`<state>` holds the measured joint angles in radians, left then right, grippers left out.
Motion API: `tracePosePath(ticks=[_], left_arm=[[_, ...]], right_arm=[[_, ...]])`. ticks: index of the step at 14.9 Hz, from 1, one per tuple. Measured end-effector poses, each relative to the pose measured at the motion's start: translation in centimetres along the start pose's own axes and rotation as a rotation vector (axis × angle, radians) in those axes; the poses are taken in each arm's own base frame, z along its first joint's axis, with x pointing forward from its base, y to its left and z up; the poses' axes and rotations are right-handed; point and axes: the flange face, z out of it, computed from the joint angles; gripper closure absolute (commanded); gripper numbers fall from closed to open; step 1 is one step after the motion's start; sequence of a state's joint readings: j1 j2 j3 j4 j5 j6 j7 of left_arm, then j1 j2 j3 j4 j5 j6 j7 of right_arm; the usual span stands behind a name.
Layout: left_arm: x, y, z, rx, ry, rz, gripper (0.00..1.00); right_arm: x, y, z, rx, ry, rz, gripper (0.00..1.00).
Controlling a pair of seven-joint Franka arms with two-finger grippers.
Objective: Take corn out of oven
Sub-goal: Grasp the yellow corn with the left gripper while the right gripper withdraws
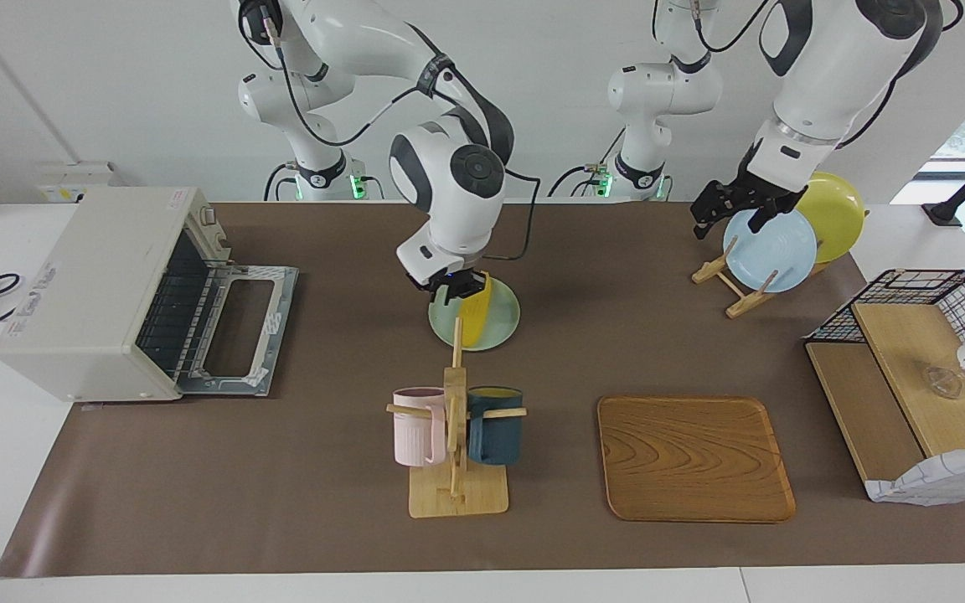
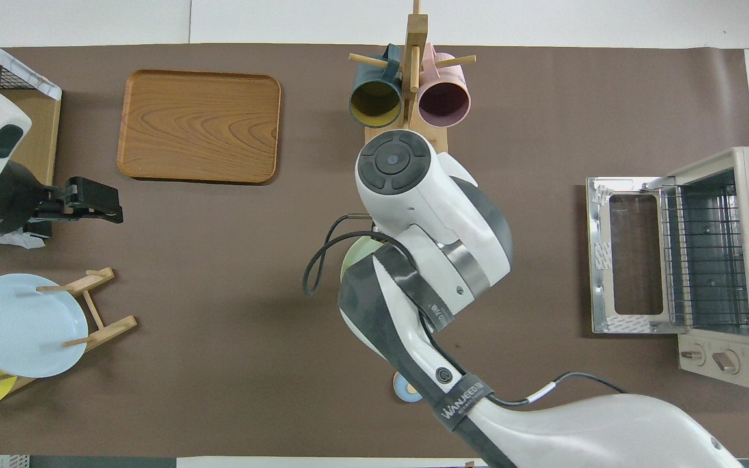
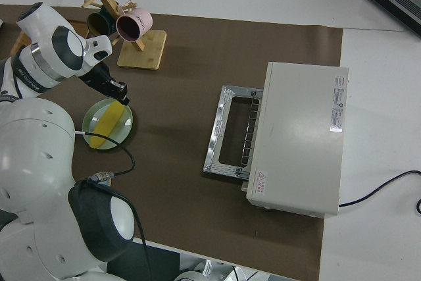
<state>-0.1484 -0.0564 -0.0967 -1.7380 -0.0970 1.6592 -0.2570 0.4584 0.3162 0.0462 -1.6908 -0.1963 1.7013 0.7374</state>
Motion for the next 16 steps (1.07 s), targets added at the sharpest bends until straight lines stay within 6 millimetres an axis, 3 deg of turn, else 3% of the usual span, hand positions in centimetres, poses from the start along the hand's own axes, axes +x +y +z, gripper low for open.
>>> tracePosePath(ticks=[4, 7, 11, 16], left_arm=[[-0.8, 7.2, 5.6, -0.06, -0.009, 0.087, 0.0], [-1.3, 14.0, 11.2, -0.065, -0.019, 0.18, 0.0], [-2.1, 20.2, 16.9, -0.076, -0.009, 0.232, 0.0], [-2.6, 23.8, 21.7, -0.075, -0.02, 0.255, 0.0]], right_arm=[[1.2, 4.7, 8.4, -0.107, 0.035, 0.001, 1.0], [2.3, 8.7, 12.7, -0.105, 0.048, 0.033, 1.0], [3.5, 12.3, 14.8, -0.125, 0.059, 0.038, 1.0], [3.2, 12.9, 16.5, -0.152, 0.076, -0.017, 1.0]])
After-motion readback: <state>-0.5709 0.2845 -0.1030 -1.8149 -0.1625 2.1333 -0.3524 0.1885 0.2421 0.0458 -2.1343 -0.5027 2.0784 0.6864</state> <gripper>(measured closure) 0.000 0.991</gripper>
